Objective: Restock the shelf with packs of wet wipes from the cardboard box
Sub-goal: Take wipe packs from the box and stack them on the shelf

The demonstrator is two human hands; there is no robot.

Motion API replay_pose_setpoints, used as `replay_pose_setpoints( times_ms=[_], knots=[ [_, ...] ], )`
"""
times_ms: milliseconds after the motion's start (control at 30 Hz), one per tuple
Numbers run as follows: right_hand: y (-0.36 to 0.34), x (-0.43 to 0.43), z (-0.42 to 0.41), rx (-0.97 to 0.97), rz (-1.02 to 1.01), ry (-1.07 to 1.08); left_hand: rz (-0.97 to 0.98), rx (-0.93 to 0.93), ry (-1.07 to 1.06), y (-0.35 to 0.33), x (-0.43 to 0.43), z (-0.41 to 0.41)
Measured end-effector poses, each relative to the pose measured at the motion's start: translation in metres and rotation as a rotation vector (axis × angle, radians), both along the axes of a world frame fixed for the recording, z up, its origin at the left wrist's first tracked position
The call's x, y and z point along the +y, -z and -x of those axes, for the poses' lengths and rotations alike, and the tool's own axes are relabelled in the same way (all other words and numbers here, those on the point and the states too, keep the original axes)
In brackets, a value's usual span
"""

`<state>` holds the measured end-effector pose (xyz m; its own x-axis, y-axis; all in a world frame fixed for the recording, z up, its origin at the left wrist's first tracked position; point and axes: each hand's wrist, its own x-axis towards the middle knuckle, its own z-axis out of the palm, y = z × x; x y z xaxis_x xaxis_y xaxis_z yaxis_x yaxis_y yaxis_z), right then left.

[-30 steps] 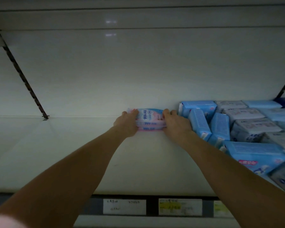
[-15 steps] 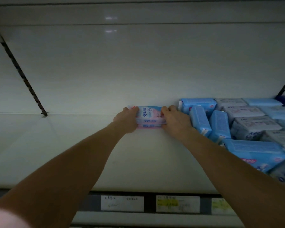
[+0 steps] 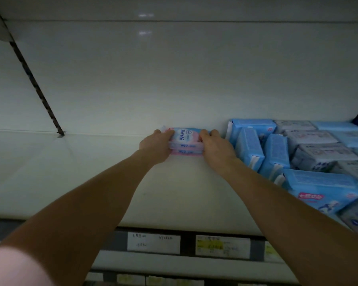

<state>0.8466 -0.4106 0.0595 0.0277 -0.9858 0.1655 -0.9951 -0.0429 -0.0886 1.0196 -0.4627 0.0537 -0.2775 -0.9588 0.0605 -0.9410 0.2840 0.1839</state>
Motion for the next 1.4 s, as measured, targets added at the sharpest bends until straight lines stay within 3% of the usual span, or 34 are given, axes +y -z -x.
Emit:
replay_pose_setpoints(
  times_ms=[433, 833, 1133, 1400],
  knots=[
    [-0.014, 0.000, -0.014, 0.156, 0.032, -0.013, 0.019, -0.128, -0.075, -0.007, 0.010, 0.001],
    [-0.038, 0.041, -0.124, 0.143, 0.124, -0.334, 0.152, -0.142, -0.355, -0.024, 0.074, -0.072],
    [-0.042, 0.125, -0.272, 0.073, 0.087, -0.670, 0.101, -0.164, -0.690, -0.038, 0.210, -0.215],
    [-0.026, 0.283, -0.393, 0.048, 0.110, -0.988, 0.031, -0.186, -1.033, -0.029, 0.408, -0.309]
  ],
)
